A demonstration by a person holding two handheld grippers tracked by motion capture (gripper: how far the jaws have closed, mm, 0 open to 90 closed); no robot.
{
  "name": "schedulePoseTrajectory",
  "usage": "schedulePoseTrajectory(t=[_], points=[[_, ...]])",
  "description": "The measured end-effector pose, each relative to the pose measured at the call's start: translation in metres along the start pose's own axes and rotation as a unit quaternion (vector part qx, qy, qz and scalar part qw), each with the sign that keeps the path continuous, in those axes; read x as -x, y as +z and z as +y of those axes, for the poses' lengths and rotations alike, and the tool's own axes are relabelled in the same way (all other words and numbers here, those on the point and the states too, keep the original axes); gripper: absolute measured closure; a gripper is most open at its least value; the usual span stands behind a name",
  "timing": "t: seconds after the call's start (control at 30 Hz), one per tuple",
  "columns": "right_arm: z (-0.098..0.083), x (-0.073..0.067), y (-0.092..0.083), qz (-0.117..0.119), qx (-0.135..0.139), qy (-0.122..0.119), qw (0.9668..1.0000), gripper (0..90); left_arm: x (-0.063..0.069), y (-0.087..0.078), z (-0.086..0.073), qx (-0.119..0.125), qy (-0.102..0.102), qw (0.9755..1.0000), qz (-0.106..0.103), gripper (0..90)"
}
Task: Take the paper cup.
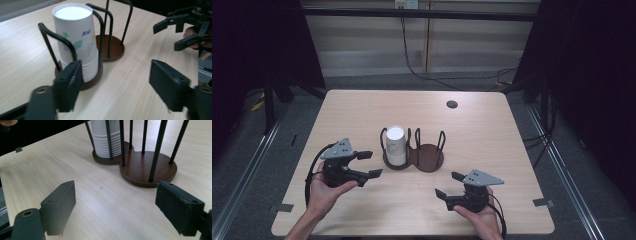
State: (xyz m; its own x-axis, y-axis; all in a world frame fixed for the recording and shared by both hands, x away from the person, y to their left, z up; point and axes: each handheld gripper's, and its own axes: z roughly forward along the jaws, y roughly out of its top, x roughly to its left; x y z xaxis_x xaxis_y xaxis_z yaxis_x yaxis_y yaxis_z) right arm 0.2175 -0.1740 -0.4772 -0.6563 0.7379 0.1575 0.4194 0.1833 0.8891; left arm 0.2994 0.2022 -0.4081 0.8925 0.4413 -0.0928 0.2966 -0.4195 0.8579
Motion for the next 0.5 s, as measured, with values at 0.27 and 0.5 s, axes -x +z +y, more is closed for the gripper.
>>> schedulePoseTrajectory(t=[0.27,0.5], points=[[0.002,0.0,-0.001,0.01,0.0,0.004,0.9999,15.9,-0.007,0.004,0.012,-0.006,-0.005,1.0,0.002,30.4],[0.003,-0.002,0.0,0.015,0.0,-0.002,0.9999,15.8,-0.02,0.007,0.028,-0.037,0.0,0.9993,0.011,28.5]])
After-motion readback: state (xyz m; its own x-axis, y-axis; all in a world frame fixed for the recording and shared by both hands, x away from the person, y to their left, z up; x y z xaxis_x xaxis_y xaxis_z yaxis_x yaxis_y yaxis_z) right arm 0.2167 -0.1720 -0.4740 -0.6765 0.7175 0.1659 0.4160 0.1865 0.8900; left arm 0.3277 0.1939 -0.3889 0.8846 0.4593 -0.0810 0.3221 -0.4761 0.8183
